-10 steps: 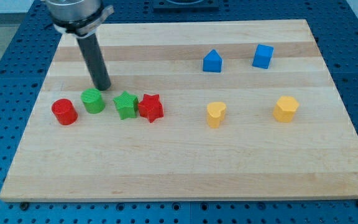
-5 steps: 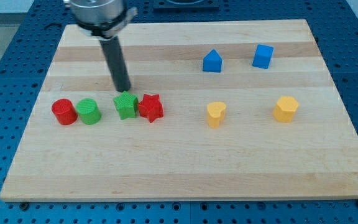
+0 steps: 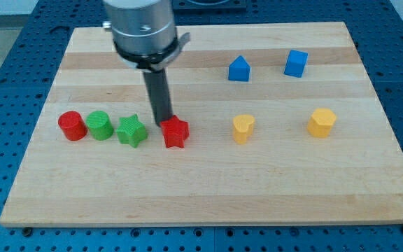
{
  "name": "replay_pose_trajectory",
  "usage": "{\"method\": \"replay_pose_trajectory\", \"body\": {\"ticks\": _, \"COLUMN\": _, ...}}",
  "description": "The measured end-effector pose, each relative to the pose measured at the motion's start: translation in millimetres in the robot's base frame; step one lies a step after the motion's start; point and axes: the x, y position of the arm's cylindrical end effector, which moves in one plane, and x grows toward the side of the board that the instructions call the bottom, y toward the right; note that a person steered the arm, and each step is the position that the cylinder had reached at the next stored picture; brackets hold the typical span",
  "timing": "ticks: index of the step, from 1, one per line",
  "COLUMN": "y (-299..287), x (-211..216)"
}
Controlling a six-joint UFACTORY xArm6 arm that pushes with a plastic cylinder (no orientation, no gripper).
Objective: Push red star slightly down
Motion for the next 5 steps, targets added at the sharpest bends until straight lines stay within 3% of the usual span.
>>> {"method": "replay_pose_trajectory", "body": {"ticks": 2, "y": 56, "x": 1}}
{"method": "replay_pose_trajectory", "body": {"ticks": 5, "y": 60, "x": 67}}
